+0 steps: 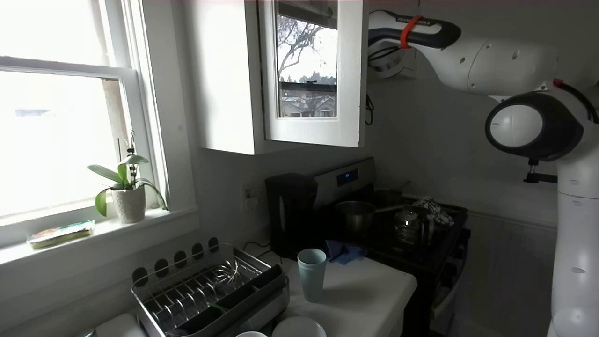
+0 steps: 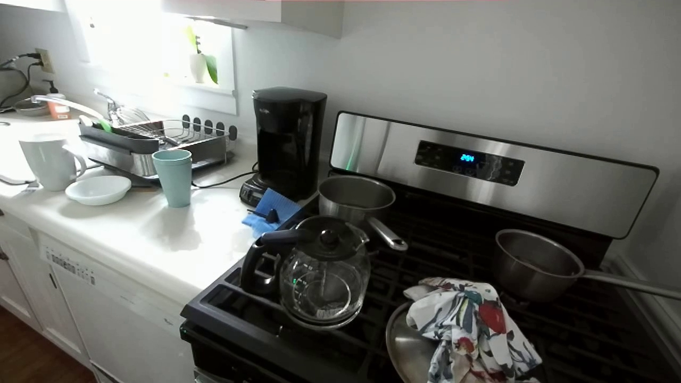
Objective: Open the top left cabinet door, pick up a light blue cup from the cabinet and put it on the kitchen counter, close the cabinet door
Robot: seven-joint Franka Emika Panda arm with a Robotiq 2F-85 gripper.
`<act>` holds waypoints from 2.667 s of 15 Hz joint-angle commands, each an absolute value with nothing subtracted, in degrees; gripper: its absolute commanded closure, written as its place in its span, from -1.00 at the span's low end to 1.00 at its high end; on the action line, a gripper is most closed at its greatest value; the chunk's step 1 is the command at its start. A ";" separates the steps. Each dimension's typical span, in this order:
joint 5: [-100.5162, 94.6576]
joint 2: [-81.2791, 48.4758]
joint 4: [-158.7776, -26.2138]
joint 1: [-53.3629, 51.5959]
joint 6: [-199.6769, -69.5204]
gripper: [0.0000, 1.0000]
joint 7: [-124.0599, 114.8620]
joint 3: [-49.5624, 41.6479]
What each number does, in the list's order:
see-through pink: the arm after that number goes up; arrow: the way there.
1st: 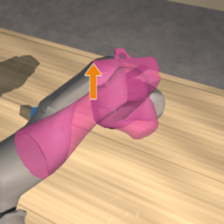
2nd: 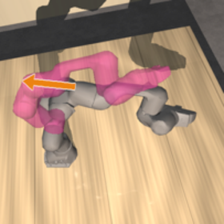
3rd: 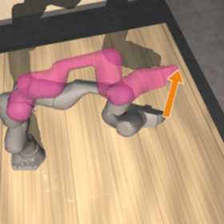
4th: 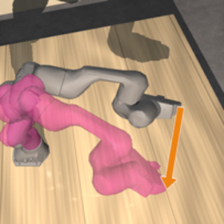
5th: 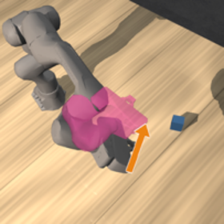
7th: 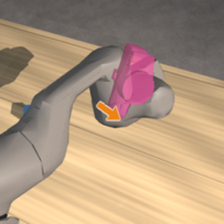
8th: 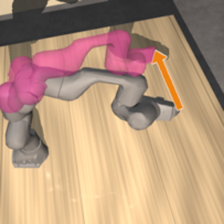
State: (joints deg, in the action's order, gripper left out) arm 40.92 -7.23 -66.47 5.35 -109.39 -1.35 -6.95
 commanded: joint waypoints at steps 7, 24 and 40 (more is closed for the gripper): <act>40.17 1.77 -71.61 6.84 -101.46 0.96 15.73 -8.93; 46.83 19.40 -102.00 6.40 -97.74 0.96 48.87 -13.71; 40.59 20.97 -105.75 7.25 -98.26 0.96 48.88 -12.98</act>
State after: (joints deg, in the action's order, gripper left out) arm 43.37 17.88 -101.25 7.07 -96.60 48.03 -13.24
